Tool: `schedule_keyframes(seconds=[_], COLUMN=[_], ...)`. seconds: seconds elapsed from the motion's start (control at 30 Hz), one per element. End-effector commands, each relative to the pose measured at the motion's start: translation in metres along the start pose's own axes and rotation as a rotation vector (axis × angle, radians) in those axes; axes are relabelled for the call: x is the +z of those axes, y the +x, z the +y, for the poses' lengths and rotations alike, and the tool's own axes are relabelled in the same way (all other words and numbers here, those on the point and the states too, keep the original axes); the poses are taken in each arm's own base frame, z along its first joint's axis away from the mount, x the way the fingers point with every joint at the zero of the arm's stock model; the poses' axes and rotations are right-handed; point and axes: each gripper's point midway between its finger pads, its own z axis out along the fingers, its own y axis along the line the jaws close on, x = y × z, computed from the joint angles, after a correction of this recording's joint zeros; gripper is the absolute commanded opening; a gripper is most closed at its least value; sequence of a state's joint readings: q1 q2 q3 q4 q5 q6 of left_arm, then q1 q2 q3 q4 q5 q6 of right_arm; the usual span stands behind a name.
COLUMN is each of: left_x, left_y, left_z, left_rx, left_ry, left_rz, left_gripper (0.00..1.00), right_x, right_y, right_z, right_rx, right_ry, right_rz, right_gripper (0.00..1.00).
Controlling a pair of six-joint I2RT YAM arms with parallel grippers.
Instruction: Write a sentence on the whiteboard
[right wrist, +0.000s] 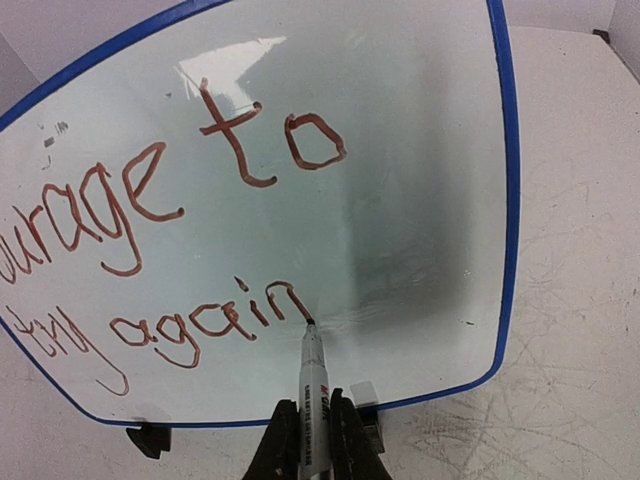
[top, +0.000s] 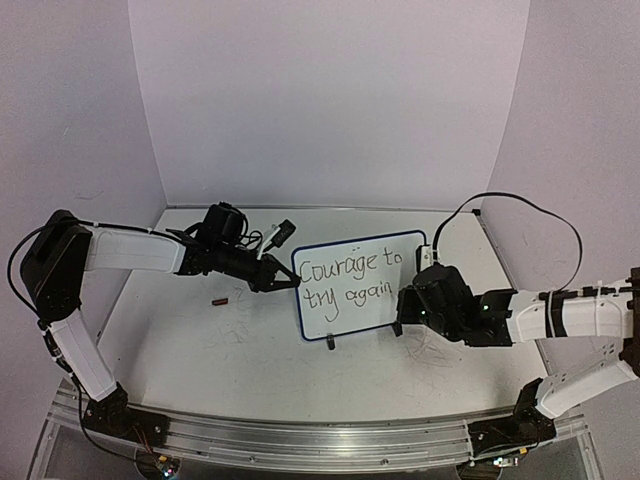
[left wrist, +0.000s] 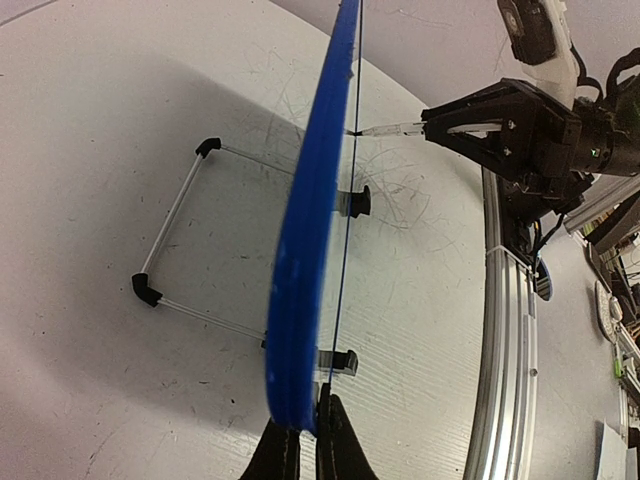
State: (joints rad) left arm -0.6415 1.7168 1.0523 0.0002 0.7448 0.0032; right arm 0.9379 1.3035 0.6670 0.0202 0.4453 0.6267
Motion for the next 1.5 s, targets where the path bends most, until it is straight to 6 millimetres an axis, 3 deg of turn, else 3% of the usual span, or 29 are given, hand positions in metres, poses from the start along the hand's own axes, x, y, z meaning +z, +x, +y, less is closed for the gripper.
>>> schedule_keyframes(seconds=[0.0,0.23,0.6,1.3,1.47], left_x=[0.004,0.003,0.003,0.002,0.001], left_y=[0.022,0.021,0.02,0.019,0.018], left_z=[-0.001,-0.001,-0.002,-0.003,-0.003], left_rx=[0.003,0.005,0.011,0.015,0.018], left_ry=[-0.021,-0.025,-0.027,-0.024,-0.028], left_rz=[0.078,0.078,0.076,0.074,0.072], left_gripper=[0.0,0.0,0.0,0.0,0.0], right_x=[0.003,-0.015,-0.009,0.006,-0.002], right_y=[0.004,-0.019,-0.011,-0.015,-0.022], right_z=[-0.001,0.005,-0.009,-0.01,-0.006], right_rx=[-0.002,0.039,0.05,0.045,0.049], right_ry=[0.011,-0.039,-0.006,0.01,-0.016], right_rz=[0.012,-0.045,-0.027,-0.039,-0.042], right_gripper=[0.0,0.0,0.0,0.0,0.0])
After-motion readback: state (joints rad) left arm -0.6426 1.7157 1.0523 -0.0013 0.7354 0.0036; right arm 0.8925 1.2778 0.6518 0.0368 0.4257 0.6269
